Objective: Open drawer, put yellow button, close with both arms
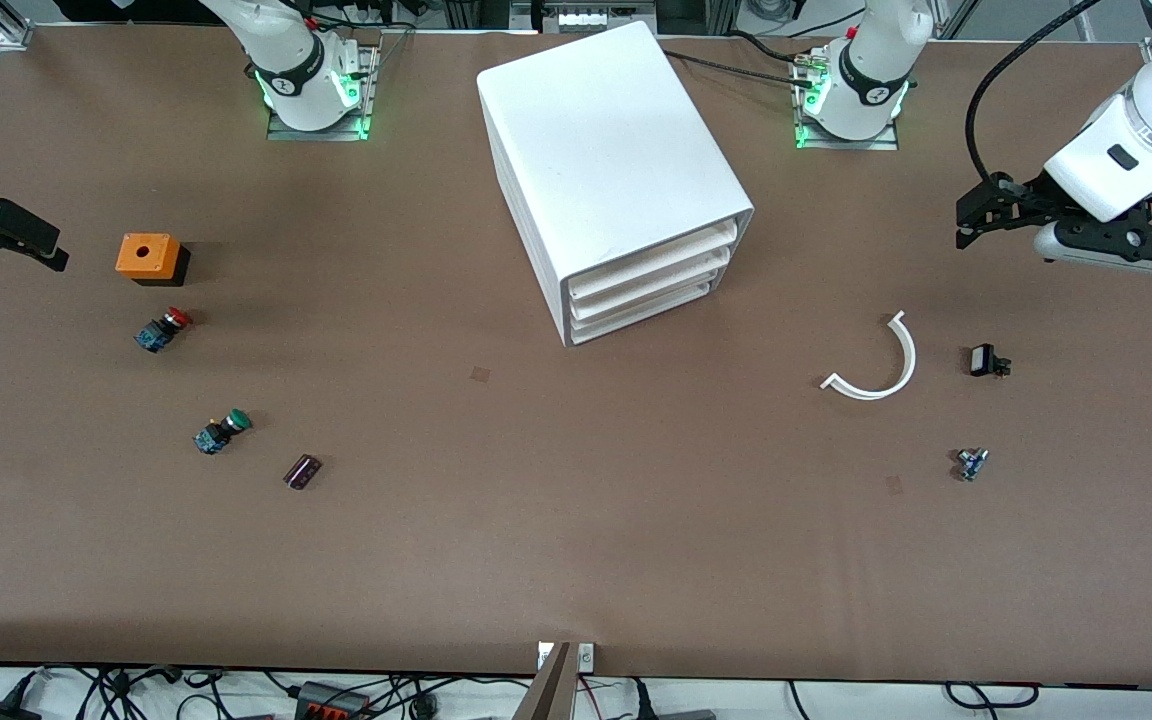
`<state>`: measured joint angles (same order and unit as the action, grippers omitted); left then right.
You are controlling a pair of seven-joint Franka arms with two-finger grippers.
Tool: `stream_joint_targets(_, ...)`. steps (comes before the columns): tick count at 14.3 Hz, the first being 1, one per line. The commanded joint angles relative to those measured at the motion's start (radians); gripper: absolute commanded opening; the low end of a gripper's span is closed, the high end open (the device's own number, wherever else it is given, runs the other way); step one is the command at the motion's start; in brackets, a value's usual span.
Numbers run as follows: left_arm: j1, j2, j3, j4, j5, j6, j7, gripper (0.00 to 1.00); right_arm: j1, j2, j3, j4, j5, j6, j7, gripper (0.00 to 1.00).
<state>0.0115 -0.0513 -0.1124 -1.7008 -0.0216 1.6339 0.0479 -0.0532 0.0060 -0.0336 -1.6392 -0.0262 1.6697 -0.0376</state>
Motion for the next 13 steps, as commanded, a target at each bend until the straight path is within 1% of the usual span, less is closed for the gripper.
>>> stream_joint_targets(1, 0.004, -0.007, -0.001, 0.009, -0.009, -0.016, -0.003, 1.00, -0.008, -0.001, 0.011, -0.001, -0.009, -0.004, -0.001, 1.00)
stream_joint_targets(13, 0.007, -0.007, 0.000, 0.009, -0.012, -0.017, 0.006, 1.00, -0.010, -0.004, 0.012, -0.004, -0.012, -0.019, -0.015, 1.00)
